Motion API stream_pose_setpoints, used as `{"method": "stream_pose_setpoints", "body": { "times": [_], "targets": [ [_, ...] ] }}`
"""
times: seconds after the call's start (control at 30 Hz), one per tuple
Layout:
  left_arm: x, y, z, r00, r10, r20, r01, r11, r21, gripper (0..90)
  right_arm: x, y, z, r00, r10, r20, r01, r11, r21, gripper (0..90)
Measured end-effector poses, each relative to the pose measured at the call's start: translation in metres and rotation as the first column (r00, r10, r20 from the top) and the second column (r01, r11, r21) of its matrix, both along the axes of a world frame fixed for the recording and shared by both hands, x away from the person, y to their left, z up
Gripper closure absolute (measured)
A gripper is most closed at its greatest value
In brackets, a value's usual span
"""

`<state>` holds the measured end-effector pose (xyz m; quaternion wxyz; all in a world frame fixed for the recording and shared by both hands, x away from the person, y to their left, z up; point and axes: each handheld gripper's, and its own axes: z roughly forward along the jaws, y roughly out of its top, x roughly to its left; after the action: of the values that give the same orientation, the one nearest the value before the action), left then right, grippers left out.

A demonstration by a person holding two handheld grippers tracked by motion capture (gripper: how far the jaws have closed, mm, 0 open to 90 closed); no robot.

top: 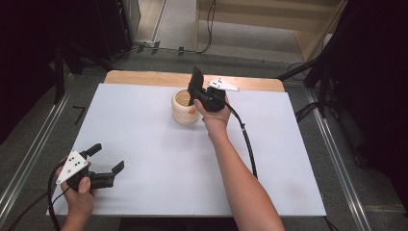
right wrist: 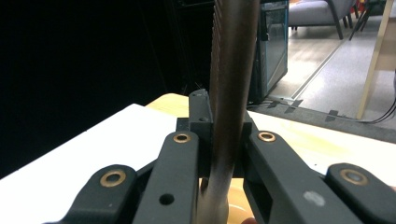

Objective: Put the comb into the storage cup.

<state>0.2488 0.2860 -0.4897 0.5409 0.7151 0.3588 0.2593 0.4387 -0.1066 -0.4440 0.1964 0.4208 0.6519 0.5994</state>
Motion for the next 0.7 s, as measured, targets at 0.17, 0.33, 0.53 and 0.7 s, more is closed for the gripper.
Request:
{"method": "stream_pose_setpoints", "body": {
  "times": [0.17, 0.33, 0.53, 0.7],
  "targets": [
    [0.000, 0.000, 0.000, 1.0000, -0.003, 0.000, 0.003, 1.0000, 0.008, 0.0, 0.001, 0.001, -0.006, 0.9999, 0.001, -0.013, -0.001, 0.9998, 0.020, 83.3],
    [0.000, 0.000, 0.000, 1.0000, -0.001, 0.001, 0.001, 1.0000, 0.006, 0.0, 0.001, 0.003, -0.011, 0.9995, 0.003, -0.032, -0.001, 0.9992, 0.040, 83.3],
    [0.000, 0.000, 0.000, 1.0000, 0.000, 0.001, 0.000, 0.9999, 0.012, 0.0, 0.002, 0.002, -0.015, 0.9982, -0.005, -0.060, 0.011, 0.9949, 0.100, 83.3],
    [0.000, -0.001, 0.000, 1.0000, 0.000, 0.002, 0.000, 0.9999, 0.013, 0.0, 0.004, -0.001, -0.017, 0.9956, -0.035, -0.086, 0.045, 0.9917, 0.120, 82.6]
  ]
}}
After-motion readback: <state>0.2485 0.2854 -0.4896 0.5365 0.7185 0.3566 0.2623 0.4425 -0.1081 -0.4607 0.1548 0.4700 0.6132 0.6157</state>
